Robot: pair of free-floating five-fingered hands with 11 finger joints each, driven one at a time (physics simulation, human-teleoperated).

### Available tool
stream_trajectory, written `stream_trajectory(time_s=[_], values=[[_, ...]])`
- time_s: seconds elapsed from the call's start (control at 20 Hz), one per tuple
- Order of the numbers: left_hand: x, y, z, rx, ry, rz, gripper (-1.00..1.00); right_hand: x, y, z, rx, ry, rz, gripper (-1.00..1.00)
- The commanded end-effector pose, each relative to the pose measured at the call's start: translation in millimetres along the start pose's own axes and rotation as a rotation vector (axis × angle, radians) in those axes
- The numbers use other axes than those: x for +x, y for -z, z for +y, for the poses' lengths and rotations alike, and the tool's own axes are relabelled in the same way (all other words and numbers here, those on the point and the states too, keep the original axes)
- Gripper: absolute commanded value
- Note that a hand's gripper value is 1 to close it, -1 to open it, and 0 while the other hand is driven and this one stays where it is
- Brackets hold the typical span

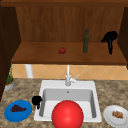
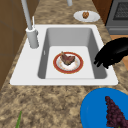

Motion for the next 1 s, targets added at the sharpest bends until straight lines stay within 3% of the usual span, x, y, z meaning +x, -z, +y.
stream_trajectory(time_s=[0.0,0.95], values=[[0.0,0.0,0.0,0.0,0.0,0.0,0.0,-2.5,-9.3,19.8,-0.008,0.018,0.012,-1.0],[0.0,0.0,0.0,0.0,0.0,0.0,0.0,-5.3,-93.8,129.3,-0.06,0.012,0.014,-1.0]])
